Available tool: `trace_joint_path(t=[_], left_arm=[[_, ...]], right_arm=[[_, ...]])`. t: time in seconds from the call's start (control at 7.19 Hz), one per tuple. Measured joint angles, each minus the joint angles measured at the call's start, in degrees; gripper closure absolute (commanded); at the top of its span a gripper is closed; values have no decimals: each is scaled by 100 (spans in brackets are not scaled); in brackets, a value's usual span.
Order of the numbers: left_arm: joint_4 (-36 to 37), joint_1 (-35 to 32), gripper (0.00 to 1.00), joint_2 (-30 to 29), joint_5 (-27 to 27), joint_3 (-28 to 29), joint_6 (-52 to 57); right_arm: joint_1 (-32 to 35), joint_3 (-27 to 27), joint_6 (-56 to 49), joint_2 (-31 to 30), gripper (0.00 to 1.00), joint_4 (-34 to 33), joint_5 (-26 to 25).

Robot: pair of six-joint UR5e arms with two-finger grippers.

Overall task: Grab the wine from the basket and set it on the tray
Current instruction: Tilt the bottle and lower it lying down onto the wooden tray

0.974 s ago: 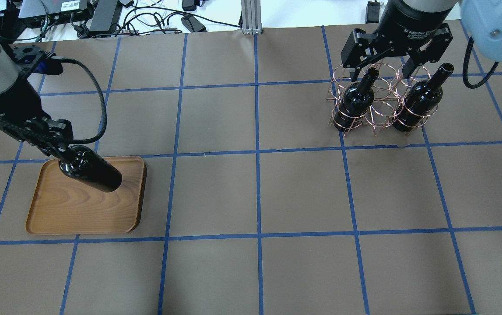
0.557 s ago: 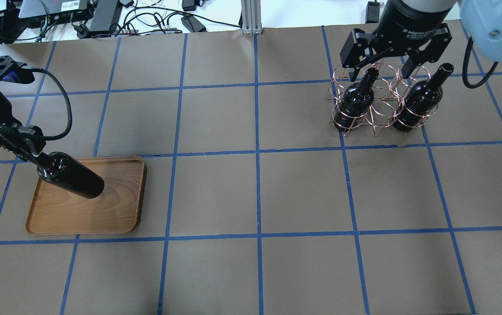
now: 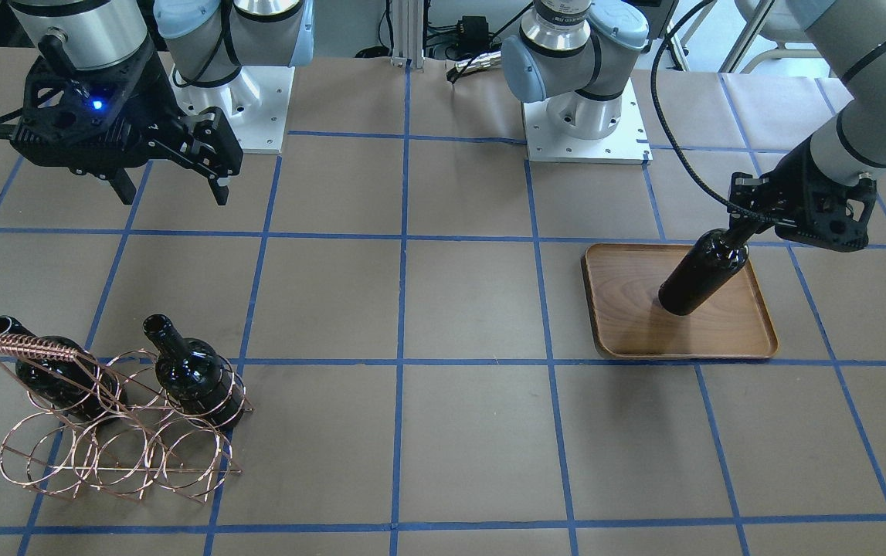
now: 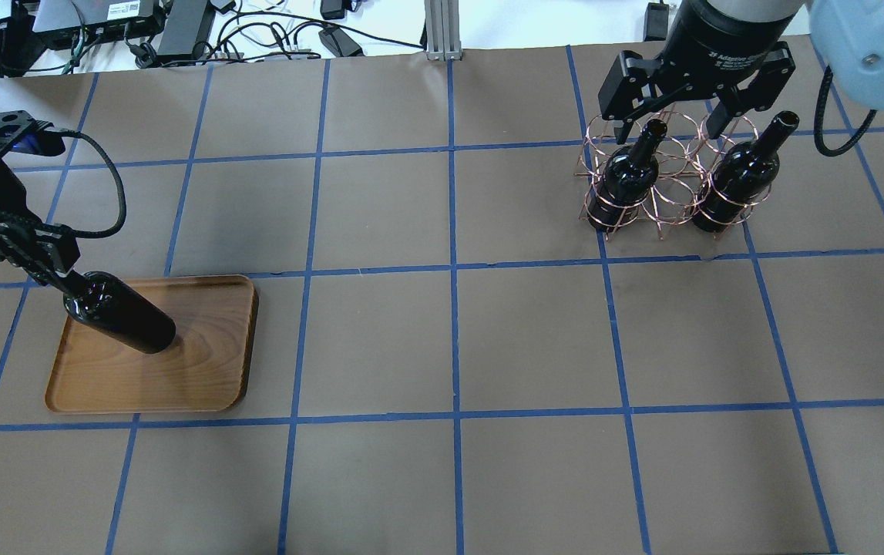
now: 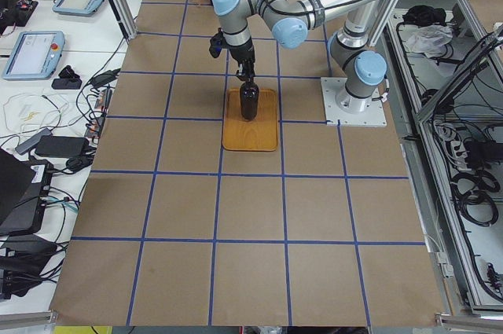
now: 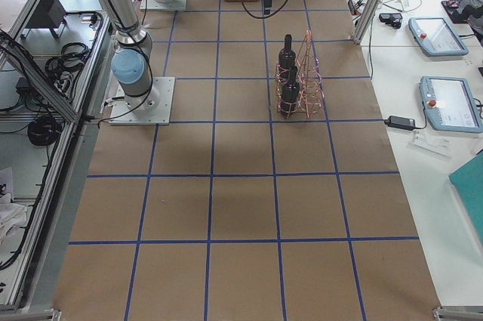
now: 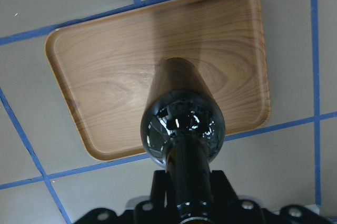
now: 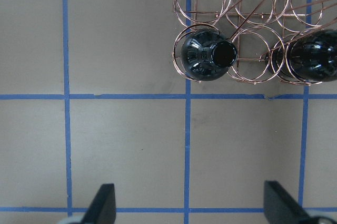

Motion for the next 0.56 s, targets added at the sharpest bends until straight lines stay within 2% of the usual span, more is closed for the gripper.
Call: trace_joint_path(t=[0.14,0.42,0.56], left_arm=[[14,2,88,-44,7,-1,-6],[17,12,9,-109,13,-6,-40],[10,25,0,-98,9,-4,-44]], right_arm=[[0,1,0,0,0,2,0],[0,3,0,1,0,3,0],[0,3,0,2,0,3,0]])
